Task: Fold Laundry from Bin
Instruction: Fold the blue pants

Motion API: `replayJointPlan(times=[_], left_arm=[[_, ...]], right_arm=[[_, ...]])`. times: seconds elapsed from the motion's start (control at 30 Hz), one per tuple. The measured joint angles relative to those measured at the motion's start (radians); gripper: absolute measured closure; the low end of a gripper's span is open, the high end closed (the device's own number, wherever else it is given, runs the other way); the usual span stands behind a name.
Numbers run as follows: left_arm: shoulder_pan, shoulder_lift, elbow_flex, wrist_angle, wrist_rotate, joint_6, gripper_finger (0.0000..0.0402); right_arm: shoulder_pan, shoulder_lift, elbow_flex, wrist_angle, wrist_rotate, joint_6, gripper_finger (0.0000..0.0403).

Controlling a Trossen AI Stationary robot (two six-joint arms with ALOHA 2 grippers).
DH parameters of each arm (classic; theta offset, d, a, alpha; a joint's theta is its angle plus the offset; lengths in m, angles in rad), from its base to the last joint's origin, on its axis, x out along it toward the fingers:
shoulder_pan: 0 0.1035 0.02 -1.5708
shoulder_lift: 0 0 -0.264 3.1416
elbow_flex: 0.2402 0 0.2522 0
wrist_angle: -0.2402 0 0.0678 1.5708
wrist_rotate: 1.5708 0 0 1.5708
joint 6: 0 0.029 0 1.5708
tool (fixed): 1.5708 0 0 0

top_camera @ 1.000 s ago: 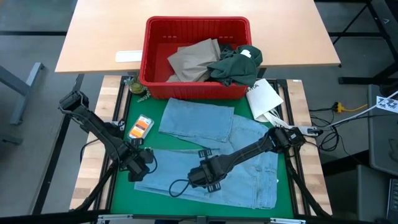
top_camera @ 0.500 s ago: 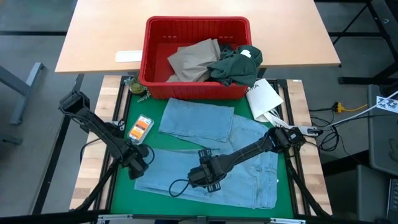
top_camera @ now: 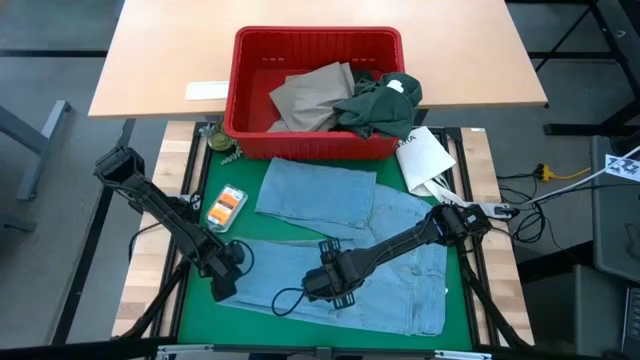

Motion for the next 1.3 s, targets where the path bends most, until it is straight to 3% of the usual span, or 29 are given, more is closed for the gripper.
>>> replayJointPlan(times=[0.23, 0.53, 0.97, 1.3], left_arm=[[-0.001, 0.000, 0.000, 0.001, -0.083, -0.123, 0.0219], [-0.005, 0.000, 0.000, -0.013, -0.105, -0.184, 0.0219], [-0.121, 0.000, -0.071, 0.043, -0.212, -0.447, 0.0219], [-0.123, -0.005, -0.111, 0.098, -0.228, -0.463, 0.0219]], right_arm=[[0.000, 0.000, 0.000, 0.000, 0.000, 0.000, 0.0176], [0.000, 0.000, 0.000, 0.000, 0.000, 0.000, 0.0176], [0.000, 0.000, 0.000, 0.000, 0.000, 0.000, 0.0176], [0.000, 0.000, 0.000, 0.000, 0.001, 0.000, 0.0176]])
